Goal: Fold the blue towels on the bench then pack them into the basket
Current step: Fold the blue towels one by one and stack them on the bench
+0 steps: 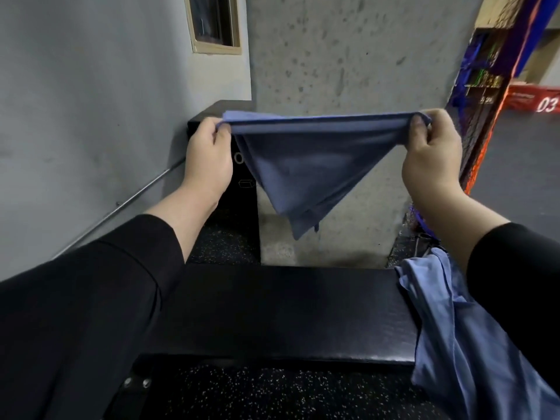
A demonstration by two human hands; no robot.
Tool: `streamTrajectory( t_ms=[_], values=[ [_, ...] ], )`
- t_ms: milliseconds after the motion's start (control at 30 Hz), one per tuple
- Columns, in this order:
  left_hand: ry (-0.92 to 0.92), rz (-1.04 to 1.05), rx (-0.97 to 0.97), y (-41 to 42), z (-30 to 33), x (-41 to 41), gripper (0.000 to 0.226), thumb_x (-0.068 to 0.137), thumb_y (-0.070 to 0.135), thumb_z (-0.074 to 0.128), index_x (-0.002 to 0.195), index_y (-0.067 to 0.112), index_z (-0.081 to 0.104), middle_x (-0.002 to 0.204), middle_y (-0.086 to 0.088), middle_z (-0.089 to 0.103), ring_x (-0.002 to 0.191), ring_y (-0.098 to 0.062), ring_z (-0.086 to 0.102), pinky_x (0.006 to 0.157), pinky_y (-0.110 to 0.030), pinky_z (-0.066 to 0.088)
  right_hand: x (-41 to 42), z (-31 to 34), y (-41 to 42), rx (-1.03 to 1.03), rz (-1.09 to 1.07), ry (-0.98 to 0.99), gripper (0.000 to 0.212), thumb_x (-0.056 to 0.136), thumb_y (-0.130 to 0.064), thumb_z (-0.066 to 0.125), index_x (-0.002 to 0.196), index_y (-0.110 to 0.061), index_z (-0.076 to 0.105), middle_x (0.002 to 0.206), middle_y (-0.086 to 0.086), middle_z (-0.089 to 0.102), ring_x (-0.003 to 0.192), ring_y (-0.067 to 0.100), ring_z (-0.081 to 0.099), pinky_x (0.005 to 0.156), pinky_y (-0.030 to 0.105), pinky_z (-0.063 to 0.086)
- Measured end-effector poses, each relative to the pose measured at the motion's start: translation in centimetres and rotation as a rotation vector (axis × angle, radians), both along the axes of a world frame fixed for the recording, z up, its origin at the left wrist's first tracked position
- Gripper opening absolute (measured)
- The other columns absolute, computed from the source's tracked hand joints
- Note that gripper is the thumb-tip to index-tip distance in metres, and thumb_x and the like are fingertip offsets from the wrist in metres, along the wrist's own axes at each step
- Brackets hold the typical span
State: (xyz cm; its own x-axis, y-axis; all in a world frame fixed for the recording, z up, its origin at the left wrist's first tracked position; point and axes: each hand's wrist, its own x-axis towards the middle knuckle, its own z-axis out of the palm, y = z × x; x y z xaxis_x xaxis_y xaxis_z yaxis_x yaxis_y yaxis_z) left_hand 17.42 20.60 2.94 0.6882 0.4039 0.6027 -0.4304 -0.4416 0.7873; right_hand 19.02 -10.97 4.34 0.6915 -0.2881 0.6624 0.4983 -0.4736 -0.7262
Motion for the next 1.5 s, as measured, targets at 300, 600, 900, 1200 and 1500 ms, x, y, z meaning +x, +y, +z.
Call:
streamTrajectory(
  t_ms=[300,600,900,1200,1500],
  values=[
    [0.183,-0.029,-0.047,0.6,-9.0,-6.5,0.027,0.103,0.035,0.046,0.089,0.016,0.058,0.08,-0.001,0.058,0.073,-0.007,0.049,0.07,-0.031,0.041,-5.7,-10.5,-1.4,0.005,0.174,0.199,0.015,0.103,-0.028,0.052,0.092,-0.02,0.059,0.075,0.003,0.06,0.073,0.009,0.05,0.068,0.037,0.048],
    [0.937,-0.268,0.054,1.6,-23.1,-11.6,0.034,0.107,0.031,0.044,0.098,0.004,0.063,0.095,-0.013,0.07,0.086,-0.02,0.062,0.078,-0.037,0.047,-10.5,-22.9,-1.6,-0.439,0.403,0.689,0.015,0.104,-0.031,0.05,0.092,-0.027,0.057,0.078,-0.007,0.065,0.073,0.001,0.057,0.064,0.016,0.04],
    [0.998,-0.324,0.152,1.0,-24.0,-10.8,0.033,0.108,0.028,0.043,0.08,0.012,0.054,0.08,-0.005,0.06,0.076,-0.015,0.056,0.072,-0.034,0.044,-9.4,-24.2,-0.7,-0.569,0.386,0.77,0.022,0.103,-0.039,0.048,0.093,-0.022,0.06,0.078,-0.009,0.065,0.075,0.005,0.059,0.064,0.026,0.041],
    [1.26,-0.545,0.517,0.4,-22.7,-9.9,0.046,0.098,0.04,0.057,0.057,0.02,0.055,0.056,0.013,0.053,0.056,-0.004,0.048,0.065,-0.024,0.038,-8.8,-23.5,-0.7,-0.755,0.796,1.085,0.039,0.092,-0.052,0.064,0.081,-0.015,0.07,0.071,-0.016,0.068,0.068,0.004,0.061,0.073,0.023,0.047],
    [0.948,-0.29,0.63,0.6,-25.2,-7.6,0.018,0.103,0.036,0.052,0.114,0.035,0.065,0.111,0.015,0.066,0.1,-0.007,0.062,0.089,-0.038,0.054,-5.1,-28.1,1.4,-0.884,0.441,0.745,0.029,0.102,-0.039,0.05,0.124,-0.027,0.064,0.127,-0.014,0.059,0.111,0.013,0.058,0.098,0.036,0.043]
  ],
)
